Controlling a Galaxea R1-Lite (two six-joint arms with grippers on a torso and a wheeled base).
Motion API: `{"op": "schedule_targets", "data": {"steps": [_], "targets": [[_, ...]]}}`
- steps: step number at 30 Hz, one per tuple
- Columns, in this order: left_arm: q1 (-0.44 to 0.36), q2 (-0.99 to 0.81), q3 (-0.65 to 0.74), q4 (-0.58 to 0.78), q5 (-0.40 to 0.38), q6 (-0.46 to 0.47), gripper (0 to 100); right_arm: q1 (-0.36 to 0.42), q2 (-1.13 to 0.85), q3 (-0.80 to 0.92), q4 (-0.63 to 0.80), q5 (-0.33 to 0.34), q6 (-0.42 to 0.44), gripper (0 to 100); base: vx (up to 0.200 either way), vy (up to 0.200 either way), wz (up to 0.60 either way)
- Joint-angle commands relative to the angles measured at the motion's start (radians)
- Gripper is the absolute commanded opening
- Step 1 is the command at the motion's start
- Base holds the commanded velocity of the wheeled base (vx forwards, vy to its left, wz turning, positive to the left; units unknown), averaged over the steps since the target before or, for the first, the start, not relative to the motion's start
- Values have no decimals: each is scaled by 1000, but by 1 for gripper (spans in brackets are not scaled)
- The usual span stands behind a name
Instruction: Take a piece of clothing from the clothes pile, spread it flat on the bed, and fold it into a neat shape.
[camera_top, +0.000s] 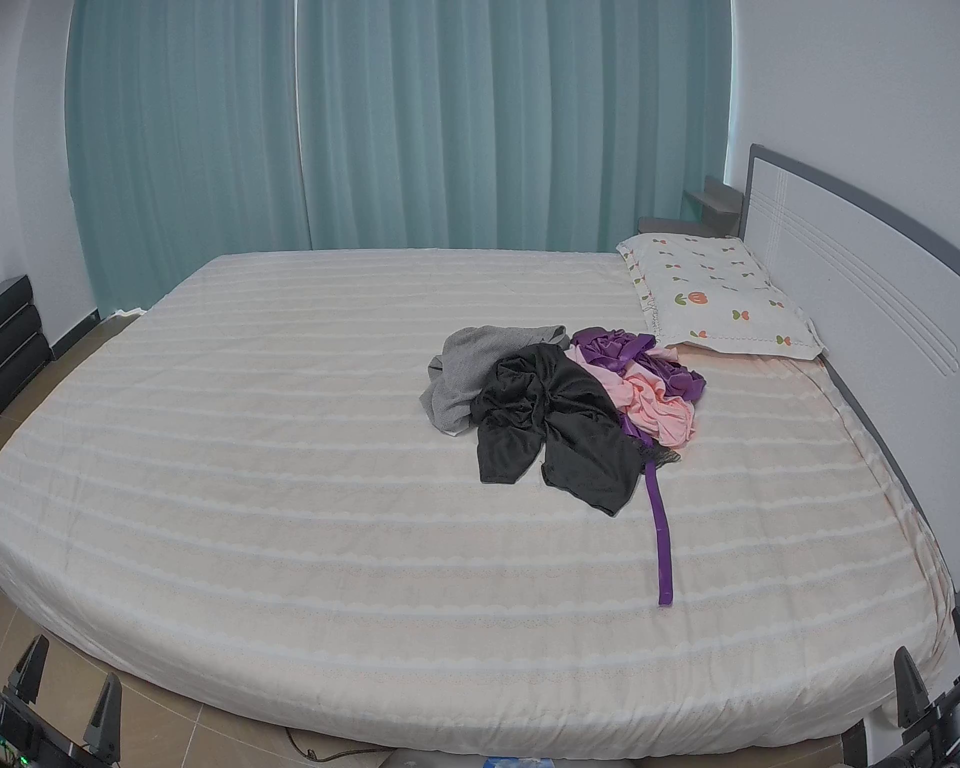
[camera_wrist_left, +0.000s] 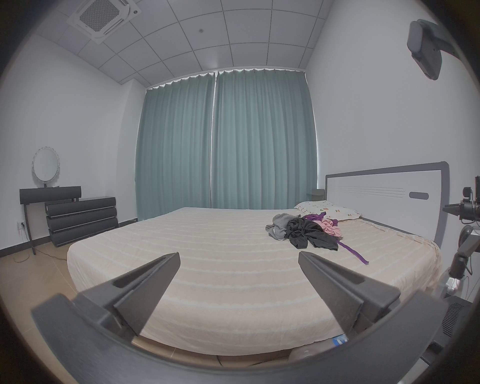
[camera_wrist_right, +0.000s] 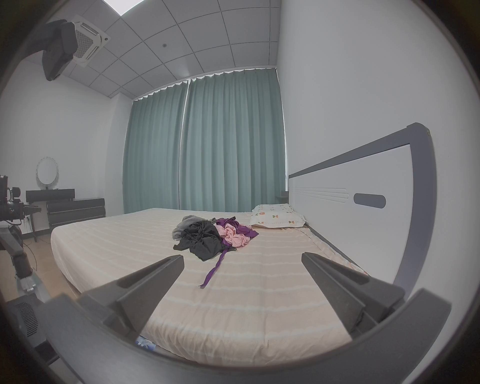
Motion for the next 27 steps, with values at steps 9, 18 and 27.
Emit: {"op": "schedule_targets", "data": {"steps": [9, 18, 27], "targets": [[0, -13, 18, -2, 0, -1, 100, 3, 192, -334, -3, 80, 75, 100, 0, 0, 0], [0, -13, 18, 0, 0, -1, 100, 53, 535, -216, -38, 196, 63, 100, 0, 0, 0], [0, -13, 18, 0, 0, -1, 100, 166, 1180, -239, -391, 216, 208, 100, 0, 0, 0]]}}
